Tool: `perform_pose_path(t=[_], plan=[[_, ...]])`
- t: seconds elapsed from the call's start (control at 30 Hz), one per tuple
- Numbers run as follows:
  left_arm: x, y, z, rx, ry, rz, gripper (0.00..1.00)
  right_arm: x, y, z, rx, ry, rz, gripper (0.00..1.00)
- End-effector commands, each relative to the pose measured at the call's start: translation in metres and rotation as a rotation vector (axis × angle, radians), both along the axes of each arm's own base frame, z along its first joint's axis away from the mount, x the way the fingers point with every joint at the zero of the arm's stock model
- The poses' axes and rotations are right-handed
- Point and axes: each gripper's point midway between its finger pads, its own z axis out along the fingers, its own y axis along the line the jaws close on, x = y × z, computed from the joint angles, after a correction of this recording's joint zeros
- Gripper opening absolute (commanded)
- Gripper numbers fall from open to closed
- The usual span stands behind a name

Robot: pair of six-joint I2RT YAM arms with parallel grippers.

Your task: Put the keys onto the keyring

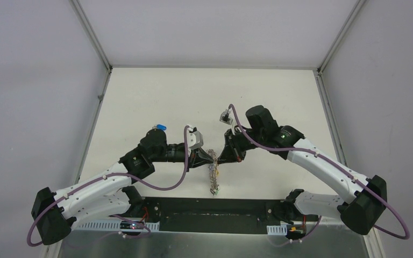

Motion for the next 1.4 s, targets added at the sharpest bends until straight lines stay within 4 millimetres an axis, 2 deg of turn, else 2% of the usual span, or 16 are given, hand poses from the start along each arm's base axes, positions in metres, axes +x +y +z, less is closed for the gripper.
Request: perform_pose_path(t=[0.0, 0.37, 0.97, 1.17, 1.27, 1.37], plan=[[-0.009, -0.002, 0.029, -0.099, -0.072, -0.035, 0.0, 0.01, 0.0, -0.005, -0.013, -0.032, -0.04, 0.0], [-0.009, 0.0, 0.031, -0.112, -0.077, -0.027, 0.0, 0.008, 0.001, -0.004, 0.008, -0.036, -0.027, 0.0], [-0.007, 0.004, 0.036, -0.13, -0.094, -0.001, 0.0, 0.0, -0.006, -0.027, -0.025, -0.002, -0.018, 0.0], [-0.007, 0.004, 0.036, -0.13, -0.094, -0.002, 0.0, -0.006, -0.005, -0.003, 0.09, -0.087, 0.007, 0.16], [-0.007, 0.004, 0.036, -0.131, -0.096, -0.001, 0.0, -0.006, -0.008, 0.014, 0.149, -0.165, 0.002, 0.39], [-0.008, 0.004, 0.037, -0.134, -0.1, -0.001, 0.0, -0.005, -0.015, 0.027, 0.182, -0.26, -0.018, 0.56]])
